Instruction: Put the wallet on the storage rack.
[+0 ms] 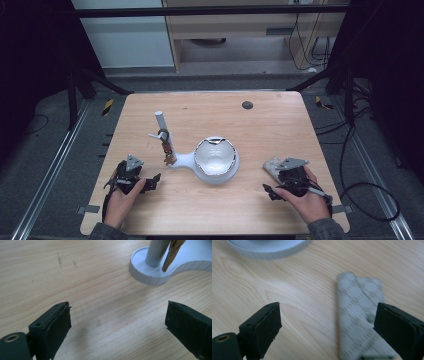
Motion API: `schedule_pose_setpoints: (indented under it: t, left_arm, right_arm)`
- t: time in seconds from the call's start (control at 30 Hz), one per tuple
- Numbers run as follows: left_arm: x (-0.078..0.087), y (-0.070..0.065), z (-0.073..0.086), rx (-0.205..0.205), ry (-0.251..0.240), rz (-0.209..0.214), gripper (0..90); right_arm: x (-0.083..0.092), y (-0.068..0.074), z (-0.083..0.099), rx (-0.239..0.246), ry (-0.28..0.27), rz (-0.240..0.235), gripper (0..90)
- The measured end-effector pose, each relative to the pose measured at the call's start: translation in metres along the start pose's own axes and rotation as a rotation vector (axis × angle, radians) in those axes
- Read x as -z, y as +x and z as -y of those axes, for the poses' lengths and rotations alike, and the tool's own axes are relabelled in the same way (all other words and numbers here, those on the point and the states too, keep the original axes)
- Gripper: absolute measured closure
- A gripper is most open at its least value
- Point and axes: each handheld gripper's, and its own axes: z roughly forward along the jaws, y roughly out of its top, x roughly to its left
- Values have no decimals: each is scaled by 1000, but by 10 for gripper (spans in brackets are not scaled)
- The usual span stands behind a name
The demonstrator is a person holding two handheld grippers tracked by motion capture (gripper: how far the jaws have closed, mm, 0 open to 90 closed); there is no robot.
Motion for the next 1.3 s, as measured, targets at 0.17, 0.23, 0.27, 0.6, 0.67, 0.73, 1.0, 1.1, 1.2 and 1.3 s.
schedule_pose_setpoints:
  t: [0.17, 0.23, 0.27, 0.6, 0.67, 0.73, 1.0, 1.1, 1.2, 1.3]
  left_arm:
    - [-7, 3, 5, 4, 40, 1, 54]
    - [-9, 5, 6, 10, 47, 2, 53]
    - [-9, 5, 7, 9, 47, -1, 53]
    - [-12, 6, 9, 16, 28, 6, 26]
    - [-12, 6, 10, 15, 24, 6, 22]
    - [-12, 5, 10, 15, 24, 6, 17]
    - [-12, 5, 10, 14, 25, 7, 12]
    - [-12, 5, 10, 14, 25, 7, 11]
    - [-12, 5, 10, 14, 25, 8, 10]
    - [-12, 5, 9, 13, 25, 8, 9]
  right_arm:
    - [12, -19, 4, -51, 57, 9, 96]
    - [14, -24, 4, -58, 74, 3, 113]
    - [14, -26, 3, -61, 85, -2, 127]
    - [7, -49, -12, -73, 220, -11, 163]
    - [3, -51, -13, -87, 242, -19, 163]
    - [-2, -53, -13, -94, 272, -28, 162]
    - [-20, -55, -12, -114, 375, -37, 175]
    - [-22, -55, -13, -125, 401, -36, 177]
    - [-25, -56, -12, -110, 421, -35, 185]
    - [-28, -57, -12, -99, 429, -40, 201]
